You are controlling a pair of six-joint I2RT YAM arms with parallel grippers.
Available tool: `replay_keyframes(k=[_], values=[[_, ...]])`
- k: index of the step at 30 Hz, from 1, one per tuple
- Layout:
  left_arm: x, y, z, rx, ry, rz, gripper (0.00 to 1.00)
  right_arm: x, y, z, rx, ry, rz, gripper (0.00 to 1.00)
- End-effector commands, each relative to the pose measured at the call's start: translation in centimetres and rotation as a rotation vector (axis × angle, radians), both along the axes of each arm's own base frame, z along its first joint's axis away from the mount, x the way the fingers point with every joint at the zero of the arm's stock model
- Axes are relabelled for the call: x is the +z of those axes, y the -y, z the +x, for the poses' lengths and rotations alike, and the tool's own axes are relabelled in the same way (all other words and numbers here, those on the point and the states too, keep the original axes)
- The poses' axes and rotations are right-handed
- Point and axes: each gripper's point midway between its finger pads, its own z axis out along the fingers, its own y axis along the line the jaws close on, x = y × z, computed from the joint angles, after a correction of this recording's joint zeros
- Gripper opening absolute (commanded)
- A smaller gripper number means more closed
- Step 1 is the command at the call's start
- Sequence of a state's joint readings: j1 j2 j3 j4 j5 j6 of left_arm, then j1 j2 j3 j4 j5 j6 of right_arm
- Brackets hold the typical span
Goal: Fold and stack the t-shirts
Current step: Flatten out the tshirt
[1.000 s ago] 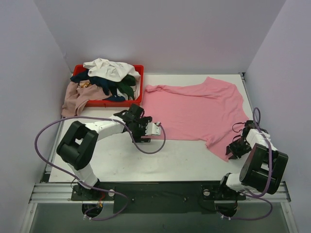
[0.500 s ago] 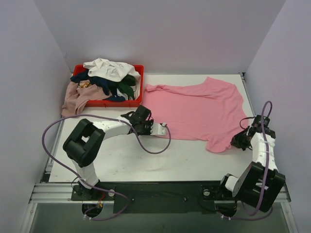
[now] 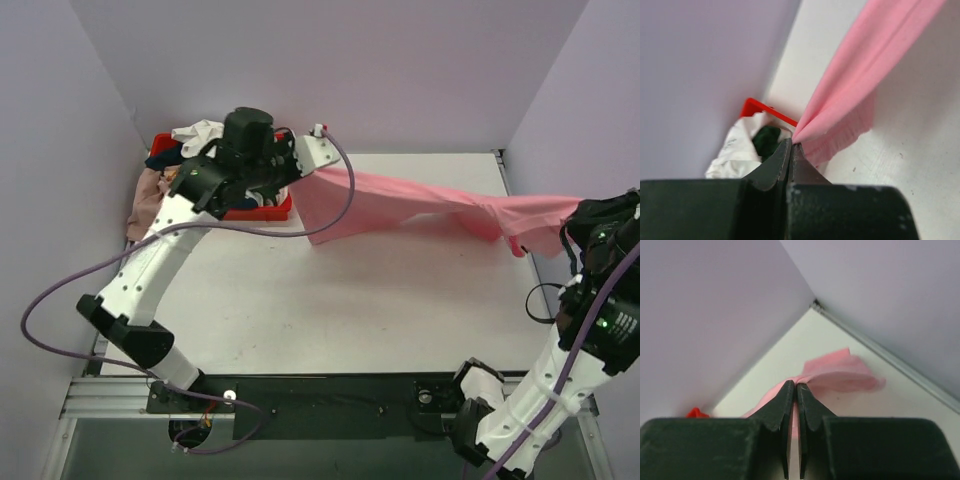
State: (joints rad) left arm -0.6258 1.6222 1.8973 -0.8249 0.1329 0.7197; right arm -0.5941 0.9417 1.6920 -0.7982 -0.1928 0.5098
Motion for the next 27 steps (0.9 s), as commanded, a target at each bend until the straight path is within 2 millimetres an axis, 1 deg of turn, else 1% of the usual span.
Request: replay_keyframes(k=[1, 2, 3, 4, 5, 6, 8, 9, 10, 11, 12, 13, 14, 15, 16, 17, 18, 19, 20, 21, 22, 23, 24, 25, 26, 27], values=[[7.1, -3.4, -3.5, 0.075, 0.039, -0.073, 0.00, 6.3, 1.1, -3.4, -0.136, 0.062, -0.135, 0.00], [9.1, -3.8, -3.8, 0.082, 0.074, -0.100, 0.00, 7.2, 1.0, -3.7, -0.141, 0.076, -0.158, 0.00], [9.8, -4.1, -3.7, 0.097, 0.090, -0.105, 0.00, 8.5, 1.1, -4.1, -0.154, 0.099, -0.183, 0.00], [11.6, -4.4, -3.7, 0.108, 0.130, -0.133, 0.00, 9.1, 1.1, -4.1, -0.154, 0.107, -0.198, 0.00], [12.1, -4.4, -3.3, 0.118, 0.145, -0.140, 0.00, 9.6, 1.1, -3.8, -0.146, 0.114, -0.206, 0.00], [13.7, -4.5, -3.1, 0.128, 0.187, -0.170, 0.00, 9.6, 1.2, -3.4, -0.137, 0.105, -0.217, 0.00], [14.8, -4.5, -1.8, 0.151, 0.227, -0.195, 0.00, 9.3, 1.8, -1.7, -0.108, 0.081, -0.220, 0.00], [14.8, -4.0, -0.8, 0.147, 0.240, -0.203, 0.00, 8.8, 2.3, 0.0, -0.078, 0.063, -0.206, 0.00], [14.8, -4.0, 0.0, 0.152, 0.251, -0.198, 0.00, 8.6, 2.2, 1.0, -0.049, 0.062, -0.193, 0.00], [14.3, -3.3, 1.2, 0.146, 0.255, -0.198, 0.00, 8.2, 2.2, 3.4, 0.019, 0.065, -0.175, 0.00], [13.4, -2.7, 2.7, 0.148, 0.248, -0.185, 0.00, 8.0, 2.3, 4.8, 0.052, 0.074, -0.158, 0.00], [13.7, -2.2, 3.4, 0.140, 0.265, -0.200, 0.00, 7.6, 1.8, 7.3, 0.129, 0.084, -0.135, 0.00], [13.2, -1.6, 4.8, 0.140, 0.268, -0.196, 0.00, 7.4, 1.8, 8.5, 0.155, 0.085, -0.134, 0.00], [13.9, -1.2, 5.9, 0.145, 0.301, -0.216, 0.00, 7.0, 1.8, 10.7, 0.190, 0.072, -0.136, 0.00], [14.0, -0.7, 7.1, 0.148, 0.319, -0.219, 0.00, 6.8, 1.9, 11.8, 0.200, 0.064, -0.142, 0.00], [15.0, -0.4, 8.0, 0.156, 0.361, -0.244, 0.00, 6.8, 2.3, 13.6, 0.212, 0.060, -0.145, 0.00], [15.3, 0.1, 9.2, 0.161, 0.388, -0.253, 0.00, 7.0, 2.5, 14.4, 0.218, 0.066, -0.140, 0.00], [17.7, -0.2, 9.6, 0.182, 0.460, -0.299, 0.00, 7.4, 3.0, 15.9, 0.224, 0.078, -0.129, 0.00], [17.4, 0.0, 10.8, 0.195, 0.475, -0.298, 0.00, 7.8, 3.1, 16.5, 0.231, 0.092, -0.127, 0.00], [19.0, -0.1, 11.2, 0.205, 0.534, -0.331, 0.00, 9.1, 3.3, 17.4, 0.249, 0.131, -0.126, 0.00], [19.2, 0.1, 11.7, 0.201, 0.560, -0.326, 0.00, 10.0, 3.3, 17.8, 0.254, 0.155, -0.133, 0.00], [20.4, -0.4, 12.1, 0.233, 0.611, -0.342, 0.00, 11.3, 3.5, 18.1, 0.251, 0.190, -0.147, 0.00], [20.7, -0.4, 12.3, 0.233, 0.636, -0.332, 0.00, 12.5, 3.6, 17.9, 0.243, 0.224, -0.163, 0.00], [21.6, -0.5, 12.4, 0.234, 0.675, -0.346, 0.00, 13.4, 3.9, 17.9, 0.235, 0.258, -0.167, 0.00], [22.2, -0.7, 12.5, 0.240, 0.706, -0.336, 0.00, 13.7, 4.0, 17.9, 0.241, 0.280, -0.159, 0.00], [22.7, -0.8, 12.5, 0.244, 0.732, -0.339, 0.00, 14.7, 4.4, 17.4, 0.227, 0.321, -0.156, 0.00]])
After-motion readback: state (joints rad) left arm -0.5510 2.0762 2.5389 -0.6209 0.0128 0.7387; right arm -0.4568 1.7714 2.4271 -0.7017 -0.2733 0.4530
